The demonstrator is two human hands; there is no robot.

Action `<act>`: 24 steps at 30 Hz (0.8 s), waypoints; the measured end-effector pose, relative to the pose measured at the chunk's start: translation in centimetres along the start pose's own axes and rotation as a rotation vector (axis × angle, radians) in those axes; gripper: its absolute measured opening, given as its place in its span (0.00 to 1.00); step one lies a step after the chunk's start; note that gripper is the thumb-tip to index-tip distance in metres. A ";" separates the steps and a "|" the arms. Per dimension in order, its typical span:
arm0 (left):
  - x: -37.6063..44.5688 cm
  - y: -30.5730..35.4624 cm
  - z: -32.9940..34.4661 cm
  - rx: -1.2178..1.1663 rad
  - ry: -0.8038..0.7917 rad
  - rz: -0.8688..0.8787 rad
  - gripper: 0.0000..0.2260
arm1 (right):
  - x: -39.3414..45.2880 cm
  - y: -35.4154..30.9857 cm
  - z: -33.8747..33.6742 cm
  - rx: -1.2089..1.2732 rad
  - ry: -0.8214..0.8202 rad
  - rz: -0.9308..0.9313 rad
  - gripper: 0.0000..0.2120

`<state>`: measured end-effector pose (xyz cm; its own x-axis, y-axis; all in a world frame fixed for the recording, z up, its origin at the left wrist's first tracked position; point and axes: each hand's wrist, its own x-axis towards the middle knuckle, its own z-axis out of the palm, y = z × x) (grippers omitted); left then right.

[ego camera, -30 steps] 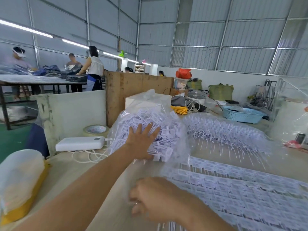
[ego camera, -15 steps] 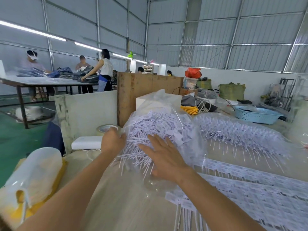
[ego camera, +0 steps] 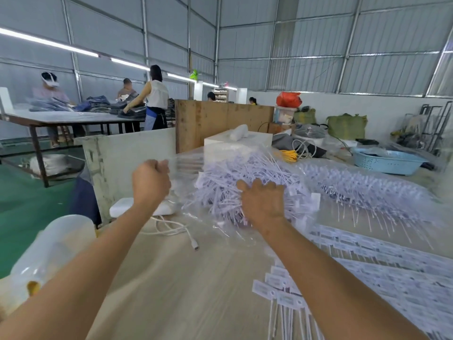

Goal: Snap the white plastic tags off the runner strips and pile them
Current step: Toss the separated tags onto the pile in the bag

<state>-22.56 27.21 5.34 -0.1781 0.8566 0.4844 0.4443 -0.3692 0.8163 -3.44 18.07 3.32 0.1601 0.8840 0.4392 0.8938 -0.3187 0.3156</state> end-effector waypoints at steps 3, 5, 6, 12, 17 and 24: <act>0.5 2.6 -1.1 -0.146 0.019 0.061 0.17 | 0.8 -2.3 -0.5 -0.014 -0.063 0.027 0.17; 0.6 3.6 -1.1 -0.207 0.030 0.062 0.18 | 0.4 -4.9 -0.2 -0.063 -0.127 -0.062 0.18; 0.7 3.7 -1.0 -0.190 0.023 0.050 0.18 | 0.2 -5.8 -0.1 -0.088 -0.157 -0.099 0.18; 1.6 1.1 -2.9 0.151 -0.039 0.030 0.17 | -1.2 -3.5 -2.6 0.160 -0.269 -0.272 0.34; 0.4 2.6 -2.9 0.481 -0.075 0.159 0.14 | -2.8 1.7 -4.3 0.635 0.021 -0.280 0.17; -9.1 7.2 -0.9 0.520 -0.031 0.701 0.21 | -5.2 6.2 -2.3 1.135 0.101 0.025 0.17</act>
<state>-18.54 16.44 7.11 0.3069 0.5056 0.8064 0.7880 -0.6101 0.0826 0.33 10.68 4.95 0.1948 0.8338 0.5165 0.7622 0.2028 -0.6148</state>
